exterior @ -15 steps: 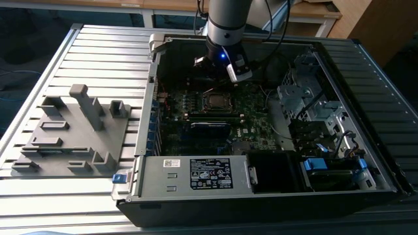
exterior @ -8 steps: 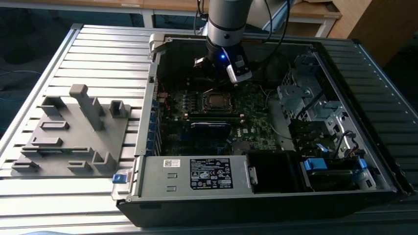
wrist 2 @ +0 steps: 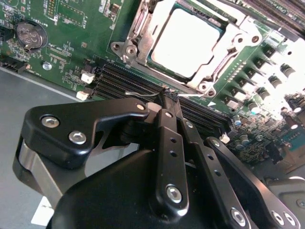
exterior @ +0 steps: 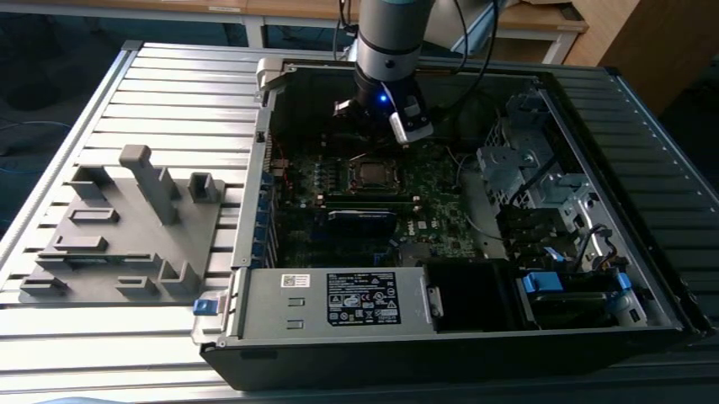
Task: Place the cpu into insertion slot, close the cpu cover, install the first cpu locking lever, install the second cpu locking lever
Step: 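Install the first cpu locking lever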
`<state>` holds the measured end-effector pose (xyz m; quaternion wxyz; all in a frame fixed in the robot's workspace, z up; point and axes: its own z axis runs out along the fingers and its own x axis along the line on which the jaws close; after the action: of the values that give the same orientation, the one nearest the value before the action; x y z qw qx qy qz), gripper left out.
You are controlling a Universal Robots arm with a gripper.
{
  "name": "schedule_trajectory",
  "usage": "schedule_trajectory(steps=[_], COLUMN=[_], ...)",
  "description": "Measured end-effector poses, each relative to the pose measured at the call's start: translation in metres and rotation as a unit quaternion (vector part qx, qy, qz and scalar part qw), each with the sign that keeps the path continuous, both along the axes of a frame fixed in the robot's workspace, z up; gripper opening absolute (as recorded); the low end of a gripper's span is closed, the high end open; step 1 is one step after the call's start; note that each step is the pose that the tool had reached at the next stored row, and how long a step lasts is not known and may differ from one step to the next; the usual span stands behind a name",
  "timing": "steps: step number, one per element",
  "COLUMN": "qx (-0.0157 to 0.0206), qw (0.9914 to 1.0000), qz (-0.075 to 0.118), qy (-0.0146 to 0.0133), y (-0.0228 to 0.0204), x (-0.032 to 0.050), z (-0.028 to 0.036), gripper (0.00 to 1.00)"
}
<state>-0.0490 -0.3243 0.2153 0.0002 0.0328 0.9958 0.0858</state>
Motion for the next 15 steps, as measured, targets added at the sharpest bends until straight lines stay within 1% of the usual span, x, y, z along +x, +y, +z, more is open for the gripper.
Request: schedule_trajectory(steps=[10, 15], qx=[0.0001, 0.0001], qw=[1.0, 1.0], qz=[0.0, 0.0], qy=[-0.0001, -0.0001], y=[0.0, 0.0], x=[0.0, 0.0], z=[-0.0023, -0.005], gripper=[0.11, 0.11])
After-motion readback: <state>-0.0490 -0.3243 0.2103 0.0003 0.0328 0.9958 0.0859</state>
